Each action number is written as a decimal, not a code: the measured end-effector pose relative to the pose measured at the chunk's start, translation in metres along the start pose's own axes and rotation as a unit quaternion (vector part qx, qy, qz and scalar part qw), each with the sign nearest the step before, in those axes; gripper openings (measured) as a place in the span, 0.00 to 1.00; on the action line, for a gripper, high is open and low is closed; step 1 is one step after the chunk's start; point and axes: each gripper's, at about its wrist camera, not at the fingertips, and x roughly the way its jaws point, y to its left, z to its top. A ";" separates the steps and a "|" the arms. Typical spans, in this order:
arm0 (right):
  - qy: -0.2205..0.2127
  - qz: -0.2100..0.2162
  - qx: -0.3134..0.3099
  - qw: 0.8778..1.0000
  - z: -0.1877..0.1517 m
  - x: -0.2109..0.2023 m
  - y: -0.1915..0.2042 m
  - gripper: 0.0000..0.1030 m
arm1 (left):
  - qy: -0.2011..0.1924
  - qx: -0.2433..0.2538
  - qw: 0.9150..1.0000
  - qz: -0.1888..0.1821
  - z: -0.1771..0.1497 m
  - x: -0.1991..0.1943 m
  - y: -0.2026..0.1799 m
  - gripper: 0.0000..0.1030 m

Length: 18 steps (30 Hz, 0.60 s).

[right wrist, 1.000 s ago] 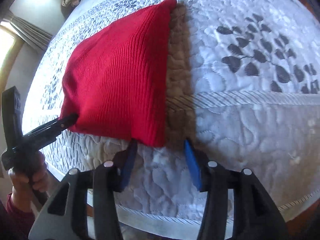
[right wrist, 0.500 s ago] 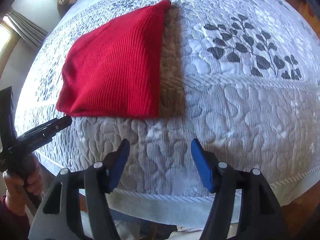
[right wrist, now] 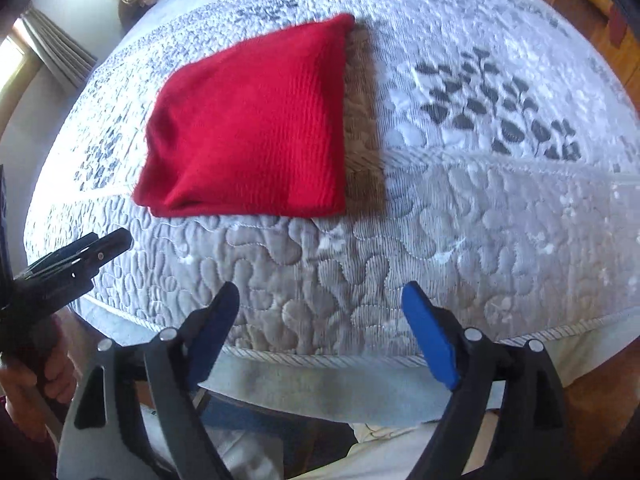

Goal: Fold small clothes

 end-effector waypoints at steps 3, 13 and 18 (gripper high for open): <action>-0.010 -0.005 0.001 1.000 0.000 -0.013 0.003 0.85 | -0.018 0.004 1.000 0.015 0.000 -0.018 0.001 0.81; -0.028 -0.015 0.000 0.999 -0.001 -0.039 0.013 0.89 | -0.059 0.020 0.997 0.037 0.000 -0.062 -0.005 0.86; -0.031 -0.018 0.000 0.999 0.000 -0.049 0.017 0.90 | -0.075 0.030 0.996 0.034 -0.004 -0.079 -0.007 0.89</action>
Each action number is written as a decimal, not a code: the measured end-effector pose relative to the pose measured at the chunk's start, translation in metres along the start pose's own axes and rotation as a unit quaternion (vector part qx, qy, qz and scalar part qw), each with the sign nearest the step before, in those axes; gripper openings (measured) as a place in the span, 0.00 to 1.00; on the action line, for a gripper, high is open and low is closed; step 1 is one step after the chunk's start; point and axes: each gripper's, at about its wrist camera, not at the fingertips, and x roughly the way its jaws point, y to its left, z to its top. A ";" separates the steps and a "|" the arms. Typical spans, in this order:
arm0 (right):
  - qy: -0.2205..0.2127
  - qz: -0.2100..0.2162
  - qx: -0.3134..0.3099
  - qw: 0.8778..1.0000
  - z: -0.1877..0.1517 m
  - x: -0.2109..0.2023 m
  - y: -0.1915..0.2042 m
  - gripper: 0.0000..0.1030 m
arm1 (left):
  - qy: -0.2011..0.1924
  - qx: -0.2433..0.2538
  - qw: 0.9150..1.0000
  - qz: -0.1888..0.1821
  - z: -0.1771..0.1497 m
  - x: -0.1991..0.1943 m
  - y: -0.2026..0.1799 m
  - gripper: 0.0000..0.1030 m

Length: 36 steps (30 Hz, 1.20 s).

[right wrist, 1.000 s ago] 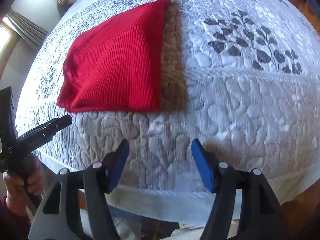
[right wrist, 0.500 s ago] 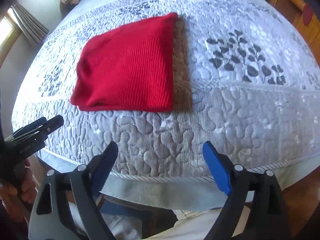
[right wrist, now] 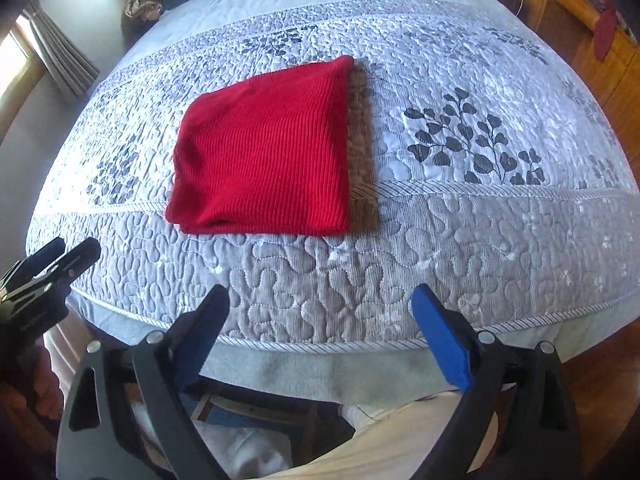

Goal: Fold small clothes

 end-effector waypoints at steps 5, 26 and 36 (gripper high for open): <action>-0.007 -0.004 0.000 1.000 0.000 -0.012 0.005 0.92 | -0.003 -0.009 1.000 -0.014 -0.001 -0.013 0.004 0.90; -0.014 0.016 -0.004 1.000 -0.004 -0.027 0.017 0.92 | -0.002 -0.014 1.000 0.001 -0.003 -0.025 0.008 0.94; -0.015 0.015 -0.014 1.000 -0.001 -0.025 0.021 0.92 | 0.010 -0.003 1.000 0.005 -0.005 -0.015 0.005 0.94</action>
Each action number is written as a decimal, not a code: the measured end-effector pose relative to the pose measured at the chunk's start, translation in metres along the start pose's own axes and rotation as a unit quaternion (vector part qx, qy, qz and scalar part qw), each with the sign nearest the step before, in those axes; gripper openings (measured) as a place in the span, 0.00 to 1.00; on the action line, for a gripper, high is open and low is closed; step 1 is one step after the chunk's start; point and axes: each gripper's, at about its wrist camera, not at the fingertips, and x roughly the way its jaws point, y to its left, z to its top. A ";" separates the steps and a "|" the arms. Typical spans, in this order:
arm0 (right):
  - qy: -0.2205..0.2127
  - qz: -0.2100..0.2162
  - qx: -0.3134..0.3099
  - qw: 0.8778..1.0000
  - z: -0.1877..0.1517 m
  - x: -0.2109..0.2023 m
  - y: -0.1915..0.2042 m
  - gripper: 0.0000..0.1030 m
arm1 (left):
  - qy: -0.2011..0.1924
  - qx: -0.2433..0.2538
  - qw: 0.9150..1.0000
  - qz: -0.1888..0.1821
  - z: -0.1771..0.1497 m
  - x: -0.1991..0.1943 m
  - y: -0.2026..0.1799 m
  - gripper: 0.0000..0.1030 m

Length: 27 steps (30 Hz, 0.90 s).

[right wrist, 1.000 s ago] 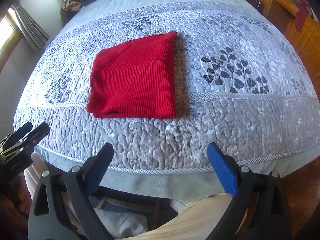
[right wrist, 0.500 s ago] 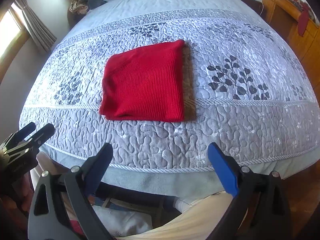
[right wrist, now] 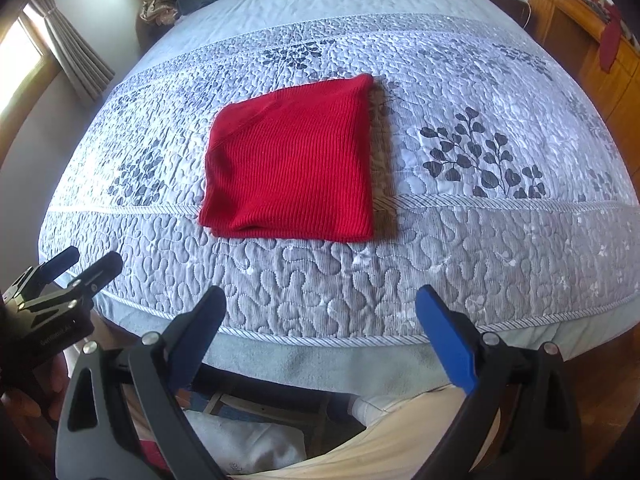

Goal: Fold small clothes

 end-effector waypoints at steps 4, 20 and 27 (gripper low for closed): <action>0.003 0.001 -0.003 1.000 0.001 0.002 0.001 0.92 | 0.005 0.005 1.000 -0.002 0.000 0.003 -0.002 0.94; 0.008 -0.002 -0.003 1.000 0.001 0.006 -0.002 0.92 | 0.003 0.012 1.000 0.002 0.001 0.004 -0.005 0.94; 0.012 0.000 0.000 1.000 0.001 0.009 -0.002 0.92 | 0.002 0.012 1.000 0.003 0.002 0.004 -0.005 0.94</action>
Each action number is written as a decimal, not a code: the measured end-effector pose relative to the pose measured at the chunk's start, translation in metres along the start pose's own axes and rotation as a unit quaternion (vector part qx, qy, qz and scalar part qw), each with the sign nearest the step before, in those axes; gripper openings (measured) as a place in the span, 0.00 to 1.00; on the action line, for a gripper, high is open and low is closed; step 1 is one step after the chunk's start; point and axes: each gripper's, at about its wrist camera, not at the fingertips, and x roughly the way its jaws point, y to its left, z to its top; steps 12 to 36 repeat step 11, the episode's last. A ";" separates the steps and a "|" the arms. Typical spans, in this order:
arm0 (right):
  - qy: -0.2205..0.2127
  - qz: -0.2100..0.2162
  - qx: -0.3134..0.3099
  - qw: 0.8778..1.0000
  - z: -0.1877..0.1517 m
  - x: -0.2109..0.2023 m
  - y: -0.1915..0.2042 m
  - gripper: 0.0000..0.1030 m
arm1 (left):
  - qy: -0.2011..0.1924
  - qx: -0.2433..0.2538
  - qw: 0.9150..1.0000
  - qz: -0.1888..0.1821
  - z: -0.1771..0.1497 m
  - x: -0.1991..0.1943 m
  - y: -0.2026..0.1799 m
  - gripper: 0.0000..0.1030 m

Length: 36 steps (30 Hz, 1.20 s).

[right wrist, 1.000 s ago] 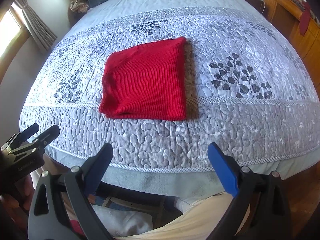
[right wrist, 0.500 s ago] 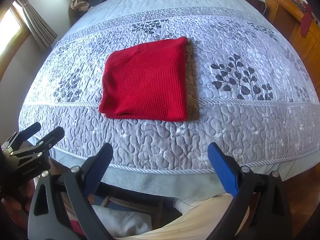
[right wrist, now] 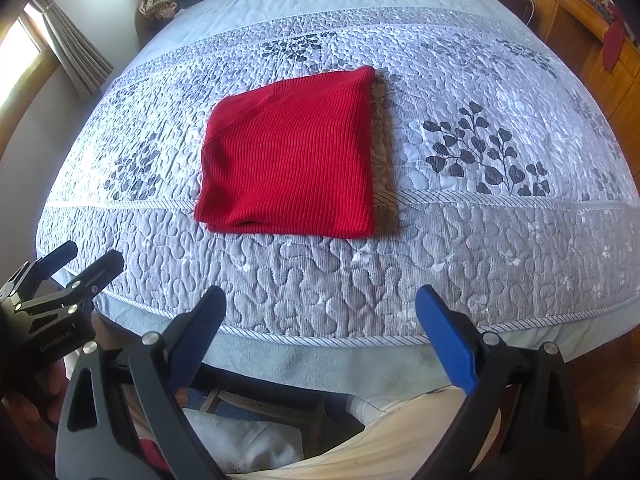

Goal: Fold small clothes

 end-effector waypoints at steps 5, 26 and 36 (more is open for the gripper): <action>0.001 -0.001 0.005 1.000 0.000 0.002 -0.004 0.92 | -0.001 0.000 1.000 0.000 0.001 -0.001 0.001 0.94; 0.001 0.000 0.014 1.000 -0.001 0.003 -0.011 0.92 | -0.021 0.012 1.000 0.004 0.002 -0.010 -0.004 0.94; 0.001 0.000 0.014 1.000 -0.001 0.003 -0.011 0.92 | -0.021 0.012 1.000 0.004 0.002 -0.010 -0.004 0.94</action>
